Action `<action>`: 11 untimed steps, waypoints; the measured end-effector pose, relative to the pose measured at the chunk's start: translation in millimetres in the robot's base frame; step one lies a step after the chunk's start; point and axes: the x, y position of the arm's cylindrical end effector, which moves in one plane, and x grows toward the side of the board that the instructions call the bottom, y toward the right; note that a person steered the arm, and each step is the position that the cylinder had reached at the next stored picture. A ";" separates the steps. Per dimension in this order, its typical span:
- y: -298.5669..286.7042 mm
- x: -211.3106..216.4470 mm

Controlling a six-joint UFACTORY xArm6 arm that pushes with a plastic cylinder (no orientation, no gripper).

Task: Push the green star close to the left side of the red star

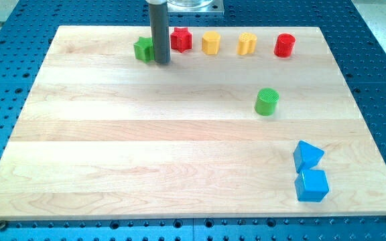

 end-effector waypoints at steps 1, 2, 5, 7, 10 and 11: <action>-19.1 43.7; -54.1 35.2; -94.1 -17.6; -82.1 -24.5; -55.1 -45.1; -26.0 40.9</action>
